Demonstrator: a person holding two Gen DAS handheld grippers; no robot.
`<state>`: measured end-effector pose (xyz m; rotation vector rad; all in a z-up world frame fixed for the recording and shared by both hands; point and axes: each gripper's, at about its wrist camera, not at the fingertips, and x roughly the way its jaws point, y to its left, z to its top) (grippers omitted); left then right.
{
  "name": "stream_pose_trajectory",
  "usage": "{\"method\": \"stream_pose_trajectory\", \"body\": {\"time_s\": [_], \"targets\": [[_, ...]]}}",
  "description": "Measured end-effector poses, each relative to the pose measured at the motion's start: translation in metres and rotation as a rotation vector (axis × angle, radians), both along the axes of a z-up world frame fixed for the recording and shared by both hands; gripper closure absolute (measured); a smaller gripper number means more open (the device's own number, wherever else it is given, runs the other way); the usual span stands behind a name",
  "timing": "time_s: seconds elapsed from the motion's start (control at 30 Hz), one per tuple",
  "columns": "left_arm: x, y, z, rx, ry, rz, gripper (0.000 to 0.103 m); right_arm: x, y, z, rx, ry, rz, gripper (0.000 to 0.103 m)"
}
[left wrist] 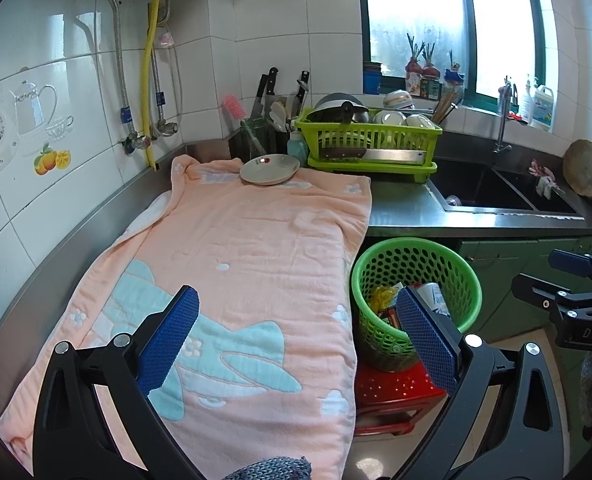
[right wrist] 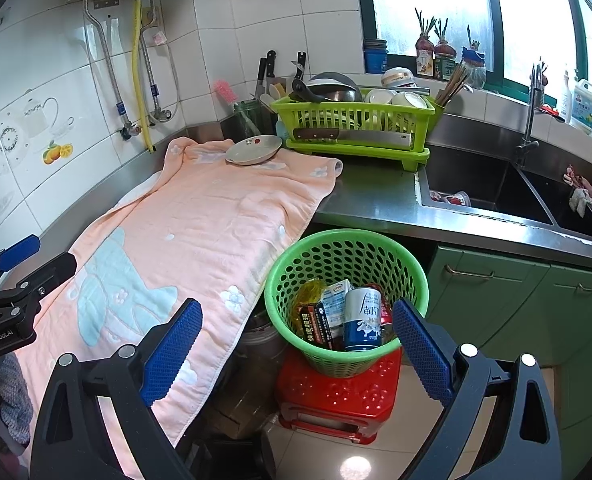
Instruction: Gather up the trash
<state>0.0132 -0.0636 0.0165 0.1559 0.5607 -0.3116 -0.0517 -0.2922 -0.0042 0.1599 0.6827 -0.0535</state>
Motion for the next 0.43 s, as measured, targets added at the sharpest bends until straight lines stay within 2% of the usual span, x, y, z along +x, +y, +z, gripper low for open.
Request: {"method": "stream_pose_trajectory", "body": {"time_s": [0.43], "targets": [[-0.0004,0.0008,-0.0004,-0.005,0.003,0.005,0.005,0.0003,0.0008,0.0002,0.001,-0.005,-0.004,0.011]]}}
